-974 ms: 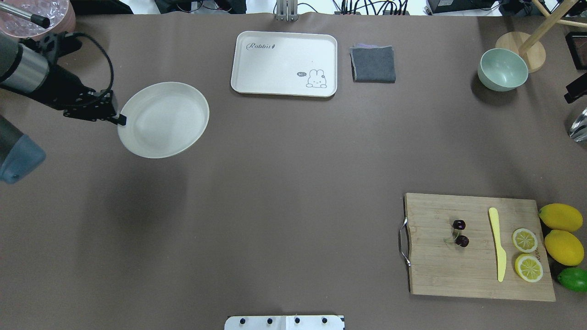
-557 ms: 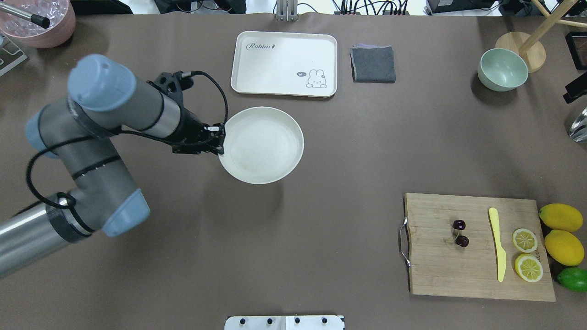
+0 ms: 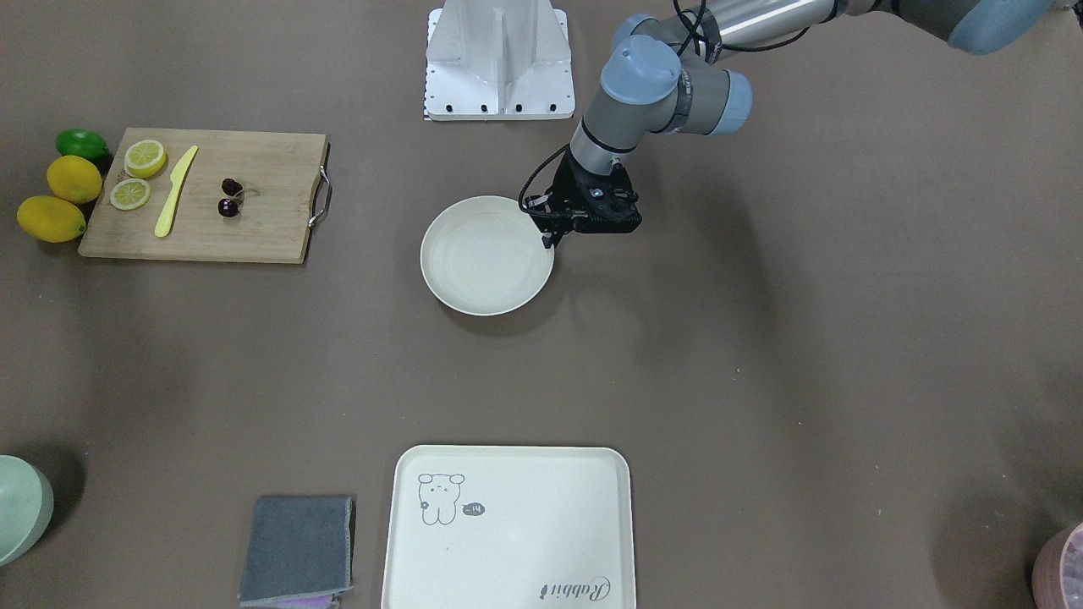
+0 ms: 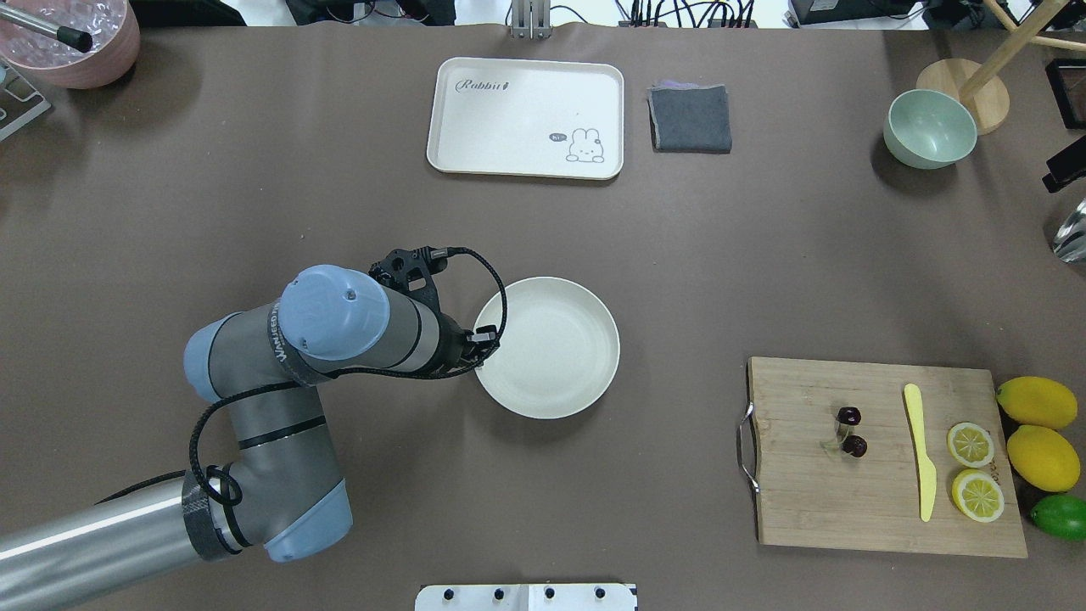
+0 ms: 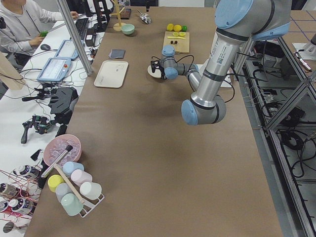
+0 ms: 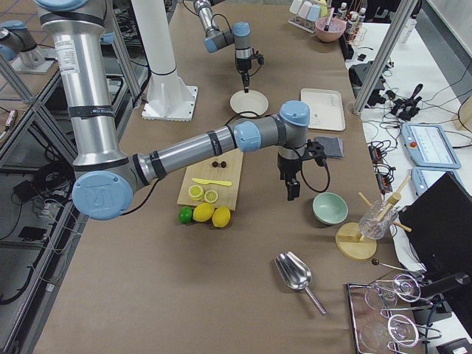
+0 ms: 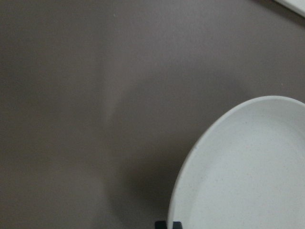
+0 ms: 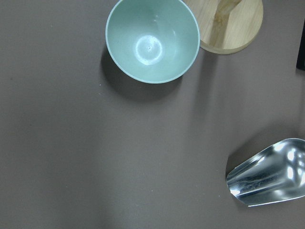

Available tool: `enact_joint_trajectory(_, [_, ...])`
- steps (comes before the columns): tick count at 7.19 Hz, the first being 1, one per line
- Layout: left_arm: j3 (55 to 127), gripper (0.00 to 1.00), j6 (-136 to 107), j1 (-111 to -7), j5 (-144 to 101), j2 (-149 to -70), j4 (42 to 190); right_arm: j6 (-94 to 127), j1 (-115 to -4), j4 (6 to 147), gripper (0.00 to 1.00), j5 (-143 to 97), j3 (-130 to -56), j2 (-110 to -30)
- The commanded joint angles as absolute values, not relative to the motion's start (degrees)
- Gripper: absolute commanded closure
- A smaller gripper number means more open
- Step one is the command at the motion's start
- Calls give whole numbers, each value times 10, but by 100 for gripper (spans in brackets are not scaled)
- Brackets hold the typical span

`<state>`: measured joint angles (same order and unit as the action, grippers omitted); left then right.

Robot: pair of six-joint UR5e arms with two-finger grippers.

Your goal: Place red cherry on plate

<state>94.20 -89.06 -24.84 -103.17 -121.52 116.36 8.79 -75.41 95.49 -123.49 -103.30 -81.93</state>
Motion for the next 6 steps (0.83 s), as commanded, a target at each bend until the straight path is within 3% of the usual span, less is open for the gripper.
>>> enact_joint_trajectory(1, [944,2,-892,-248,-1023,-1215,1165,89,-753,958,0,-1235,-1029,-816])
enact_joint_trajectory(4, [1004,2,-780,-366,-1151,-1178,1087,89,-749,959,0,-1241,-1026,-815])
enact_joint_trajectory(6, [1062,2,-596,-467,-1213,-1108,1017,89,-748,959,0,-1242,-1025,-815])
